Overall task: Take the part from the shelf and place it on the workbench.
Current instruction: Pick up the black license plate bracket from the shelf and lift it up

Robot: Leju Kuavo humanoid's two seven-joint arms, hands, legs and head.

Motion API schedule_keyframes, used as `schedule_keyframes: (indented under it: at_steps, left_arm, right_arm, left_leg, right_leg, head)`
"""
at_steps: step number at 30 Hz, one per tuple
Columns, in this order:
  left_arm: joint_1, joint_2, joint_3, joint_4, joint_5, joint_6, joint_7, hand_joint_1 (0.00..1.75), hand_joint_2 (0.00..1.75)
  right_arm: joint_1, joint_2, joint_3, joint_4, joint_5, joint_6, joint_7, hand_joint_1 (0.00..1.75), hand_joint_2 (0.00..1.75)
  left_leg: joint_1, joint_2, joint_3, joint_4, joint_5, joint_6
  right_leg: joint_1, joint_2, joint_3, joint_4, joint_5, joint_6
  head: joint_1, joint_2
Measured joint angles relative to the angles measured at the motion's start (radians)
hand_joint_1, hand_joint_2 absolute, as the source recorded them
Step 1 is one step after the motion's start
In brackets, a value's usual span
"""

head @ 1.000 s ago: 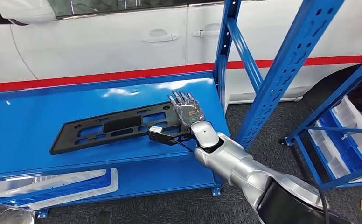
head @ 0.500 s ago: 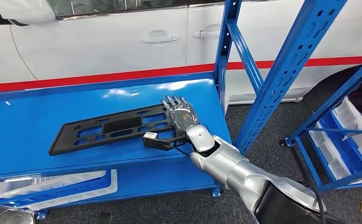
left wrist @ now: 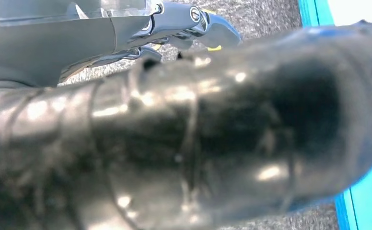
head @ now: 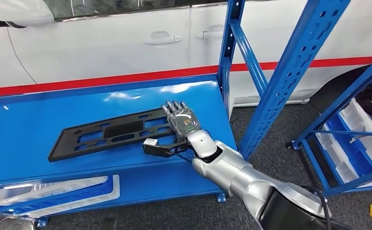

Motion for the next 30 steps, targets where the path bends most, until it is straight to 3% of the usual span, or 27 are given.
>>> schedule_keyframes:
  at_steps: [3,6,7,8,9,11,13,18,20,22,23,24,25,27,28,30]
  left_arm:
    - [0.003,0.0,-0.002,0.0,0.0,0.0,-0.001,0.0,0.0]
    - [0.001,-0.001,-0.004,0.0,0.0,0.0,-0.002,0.0,0.0]
    - [0.001,-0.001,-0.004,0.0,0.0,0.0,-0.002,0.0,0.0]
    - [0.002,-0.002,-0.004,0.0,0.0,0.0,-0.002,0.0,0.0]
    - [0.003,-0.002,-0.005,0.0,0.0,0.0,-0.002,0.0,0.0]
    - [0.003,-0.002,-0.005,0.0,0.0,0.0,-0.002,0.0,0.0]
    - [0.002,-0.002,-0.005,0.0,0.0,0.0,-0.002,0.0,0.0]
    - [0.002,-0.002,-0.006,0.0,0.0,0.0,-0.002,0.0,0.0]
    - [0.001,-0.002,-0.007,0.0,0.0,0.0,-0.002,0.0,0.0]
    - [0.002,-0.002,-0.008,0.0,0.0,0.0,-0.002,0.0,0.0]
    - [0.003,-0.002,-0.009,0.0,0.0,0.0,-0.002,0.0,0.0]
    - [0.004,-0.002,-0.01,0.0,0.0,0.0,-0.002,0.0,0.0]
    - [0.004,-0.002,-0.011,0.0,0.0,0.0,-0.002,0.0,0.0]
    - [0.003,-0.002,-0.011,0.0,0.0,0.0,-0.002,0.0,0.0]
    - [0.002,-0.002,-0.011,0.0,0.0,0.0,-0.002,0.0,0.0]
    - [0.001,-0.002,-0.012,0.0,0.0,0.0,-0.002,0.0,0.0]
  right_arm:
    - [0.001,0.002,0.0,-0.003,0.0,0.001,-0.001,0.0,1.75]
    - [0.004,0.002,0.0,-0.005,0.0,0.005,-0.004,0.0,1.75]
    - [0.008,0.002,0.0,-0.005,0.0,0.007,-0.004,0.0,1.75]
    - [0.012,0.002,0.0,-0.005,0.0,0.01,-0.005,0.0,1.75]
    - [0.015,0.002,0.0,-0.005,0.0,0.012,-0.006,0.0,1.75]
    - [0.016,0.003,0.0,-0.006,0.0,0.014,-0.007,0.0,1.75]
    - [0.015,0.005,0.0,-0.008,0.001,0.015,-0.007,0.0,1.75]
    - [0.018,0.011,0.0,-0.011,0.003,0.017,-0.011,0.0,1.75]
    - [0.018,0.016,0.0,-0.013,0.003,0.017,-0.012,0.0,1.75]
    - [0.023,0.019,0.0,-0.014,0.003,0.017,-0.013,0.0,1.75]
    - [0.026,0.019,0.0,-0.014,0.003,0.018,-0.013,0.0,1.75]
    - [0.029,0.019,0.0,-0.014,0.003,0.018,-0.013,0.0,1.75]
    - [0.031,0.02,0.0,-0.014,0.003,0.018,-0.013,0.0,1.75]
    - [0.031,0.022,0.0,-0.014,0.003,0.018,-0.013,0.0,1.75]
    - [0.03,0.022,0.0,-0.015,0.003,0.018,-0.013,0.0,1.75]
    - [0.03,0.023,0.0,-0.015,0.003,0.018,-0.014,0.0,1.75]
  left_leg:
    - [0.008,0.001,0.01,-0.019,0.01,0.014]
    - [0.01,0.003,0.014,-0.025,0.013,0.023]
    - [0.01,0.003,0.013,-0.024,0.013,0.024]
    - [0.01,0.002,0.013,-0.023,0.012,0.025]
    - [0.01,0.001,0.013,-0.021,0.011,0.024]
    - [0.009,-0.001,0.013,-0.014,0.006,0.02]
    - [0.006,-0.002,0.008,-0.003,0.0,0.011]
    - [0.006,-0.001,-0.002,0.013,-0.014,-0.012]
    - [0.01,0.001,-0.04,0.098,-0.064,-0.023]
    - [0.013,0.001,-0.101,0.225,-0.117,-0.031]
    - [0.014,0.001,-0.121,0.263,-0.124,-0.033]
    - [0.015,0.001,-0.125,0.265,-0.113,-0.034]
    - [0.016,0.001,-0.108,0.227,-0.083,-0.033]
    - [0.015,0.002,-0.039,0.087,-0.019,-0.027]
    - [0.012,0.002,-0.012,0.031,-0.002,-0.022]
    - [0.006,0.001,0.007,-0.009,-0.001,-0.013]
  right_leg:
    - [0.002,-0.003,-0.009,0.023,-0.019,0.016]
    - [0.001,-0.005,-0.084,0.183,-0.103,0.022]
    - [0.001,-0.005,-0.11,0.236,-0.12,0.024]
    - [0.001,-0.005,-0.123,0.259,-0.119,0.024]
    - [0.0,-0.006,-0.117,0.243,-0.098,0.024]
    - [0.001,-0.006,-0.058,0.12,-0.033,0.018]
    - [0.003,-0.005,-0.008,0.02,-0.001,0.011]
    - [0.002,-0.002,0.002,-0.006,0.005,-0.01]
    - [-0.003,-0.003,0.004,-0.011,0.008,-0.018]
    - [-0.003,-0.004,0.003,-0.011,0.007,-0.021]
    - [-0.002,-0.004,0.003,-0.011,0.007,-0.021]
    - [-0.002,-0.004,0.003,-0.01,0.006,-0.021]
    - [-0.002,-0.004,0.004,-0.01,0.006,-0.02]
    - [-0.001,-0.002,0.006,-0.01,0.004,-0.017]
    - [0.0,-0.001,0.007,-0.01,0.003,-0.013]
    - [0.001,-0.001,0.006,-0.012,0.003,-0.003]
  head:
    - [0.002,0.0]
    - [0.006,0.0]
    - [0.006,0.0]
    - [0.006,0.0]
    - [0.006,0.0]
    - [0.006,0.0]
    - [0.006,0.0]
    - [0.004,0.0]
    - [0.0,0.0]
    - [-0.001,0.0]
    - [-0.001,0.0]
    - [-0.001,0.0]
    - [-0.001,0.0]
    - [-0.001,0.0]
    - [0.0,0.0]
    - [0.0,0.0]
